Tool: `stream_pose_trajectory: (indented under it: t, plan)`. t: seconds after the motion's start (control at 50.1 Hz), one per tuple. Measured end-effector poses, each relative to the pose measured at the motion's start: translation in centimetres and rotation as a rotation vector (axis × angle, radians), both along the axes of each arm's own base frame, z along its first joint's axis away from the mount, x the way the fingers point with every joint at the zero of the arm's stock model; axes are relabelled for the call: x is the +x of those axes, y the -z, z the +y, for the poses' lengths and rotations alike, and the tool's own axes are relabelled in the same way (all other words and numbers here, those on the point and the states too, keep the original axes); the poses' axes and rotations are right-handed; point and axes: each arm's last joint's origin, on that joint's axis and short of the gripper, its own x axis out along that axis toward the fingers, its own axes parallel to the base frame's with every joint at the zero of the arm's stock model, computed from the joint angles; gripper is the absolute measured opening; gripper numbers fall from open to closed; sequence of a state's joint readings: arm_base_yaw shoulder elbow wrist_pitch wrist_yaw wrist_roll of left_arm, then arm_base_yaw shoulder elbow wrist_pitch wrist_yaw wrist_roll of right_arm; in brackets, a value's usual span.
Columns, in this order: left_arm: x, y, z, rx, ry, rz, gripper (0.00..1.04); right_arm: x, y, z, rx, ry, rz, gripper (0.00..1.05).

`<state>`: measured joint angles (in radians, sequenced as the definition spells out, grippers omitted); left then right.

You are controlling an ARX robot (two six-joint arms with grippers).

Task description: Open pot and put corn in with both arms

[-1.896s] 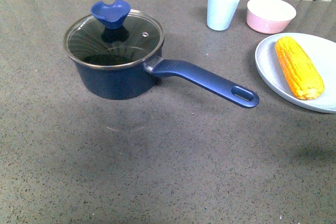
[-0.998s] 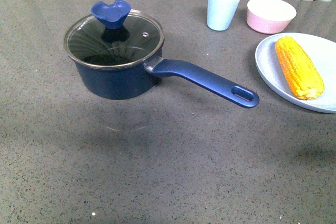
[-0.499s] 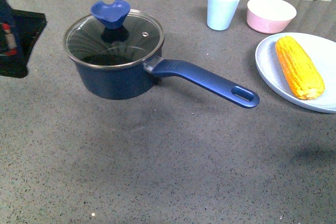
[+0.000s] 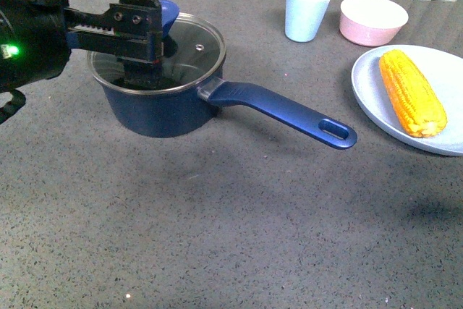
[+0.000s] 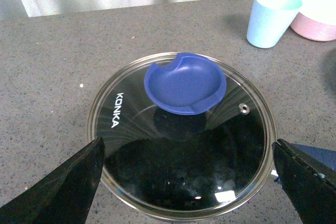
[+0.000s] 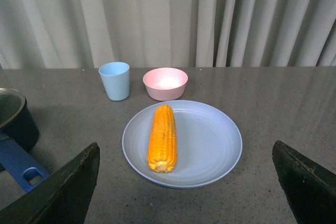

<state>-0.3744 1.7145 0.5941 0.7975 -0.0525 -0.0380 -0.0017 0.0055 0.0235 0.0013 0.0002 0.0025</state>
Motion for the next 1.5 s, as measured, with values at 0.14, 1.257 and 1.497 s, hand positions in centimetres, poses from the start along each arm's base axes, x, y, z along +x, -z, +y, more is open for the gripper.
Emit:
stream_pose_trajectory:
  t: [0.14,1.257,1.497]
  plan:
    - [0.9,0.5,-0.9,0.008,0.0,0.006,0.96,0.0,0.0,0.0,0.0,0.0,0.0,0.96]
    - [7.4,0.7,-3.5,0.02,-0.037,0.021,0.96,0.0,0.0,0.0,0.0,0.0,0.0,0.96]
    - [7.8,1.6,-3.6,0.025,-0.052,0.051,0.96,0.0,0.0,0.0,0.0,0.0,0.0,0.96]
